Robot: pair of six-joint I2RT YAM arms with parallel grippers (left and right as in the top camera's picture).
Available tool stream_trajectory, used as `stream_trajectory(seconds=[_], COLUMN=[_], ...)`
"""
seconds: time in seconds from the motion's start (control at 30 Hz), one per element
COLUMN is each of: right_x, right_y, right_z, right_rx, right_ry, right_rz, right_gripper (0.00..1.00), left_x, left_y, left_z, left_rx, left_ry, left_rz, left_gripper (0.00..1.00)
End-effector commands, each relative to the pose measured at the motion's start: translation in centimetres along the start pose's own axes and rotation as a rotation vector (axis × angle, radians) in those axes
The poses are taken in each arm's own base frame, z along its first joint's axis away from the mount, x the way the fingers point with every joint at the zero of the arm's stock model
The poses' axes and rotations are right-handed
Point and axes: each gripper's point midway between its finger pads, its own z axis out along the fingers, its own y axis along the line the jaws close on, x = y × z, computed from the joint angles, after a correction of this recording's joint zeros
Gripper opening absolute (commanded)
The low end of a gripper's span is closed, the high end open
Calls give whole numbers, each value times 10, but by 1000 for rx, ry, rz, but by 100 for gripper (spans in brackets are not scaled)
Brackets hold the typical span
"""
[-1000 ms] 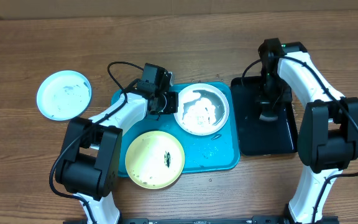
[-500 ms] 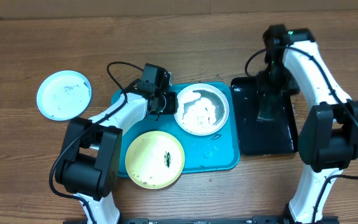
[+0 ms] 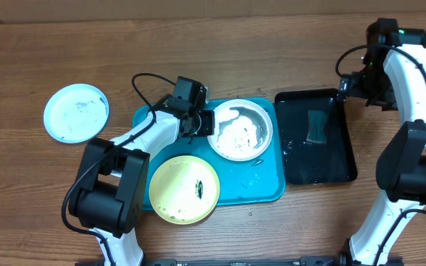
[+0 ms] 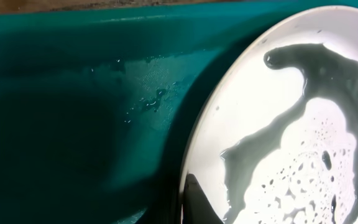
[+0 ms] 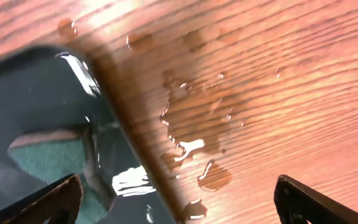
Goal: Clean dirty plates on tray and stack at the side
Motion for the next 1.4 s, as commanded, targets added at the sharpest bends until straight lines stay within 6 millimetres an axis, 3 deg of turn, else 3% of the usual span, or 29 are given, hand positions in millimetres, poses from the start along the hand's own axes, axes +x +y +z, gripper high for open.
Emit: stream_trajectory(seconds=[0.0,0.2,0.4,0.57,1.0,1.2,1.37], right_x=[-11,-29,-43,-46,-46,-46,-46], right_y=[1,4,6,7,7,7,7], right_z=[-10,-12,-14,-15,-15,-15,-15], right_rx=[-4,-18,-28,-30,-30,-30,-30], right_ry=[-61,-136,-194,-204,-204,-204,-204], right_rz=[11,24,33,34,34,34,34], right_gripper=[100,100,100,100,100,100,100], left_x=[13,8,-28,-50,-78,-98,-114], left_y=[12,12,-10,-23,-41,-47,-42], left_z=[14,12,-9,-23,-44,-76,-117], left_rx=[-54,-46,90,175,207,173,69], left_ry=[42,32,-27,-63,-118,-187,-296], left_rz=[-7,-18,-26,-15,36,69,77], left_gripper=[4,4,4,4,4,4,4])
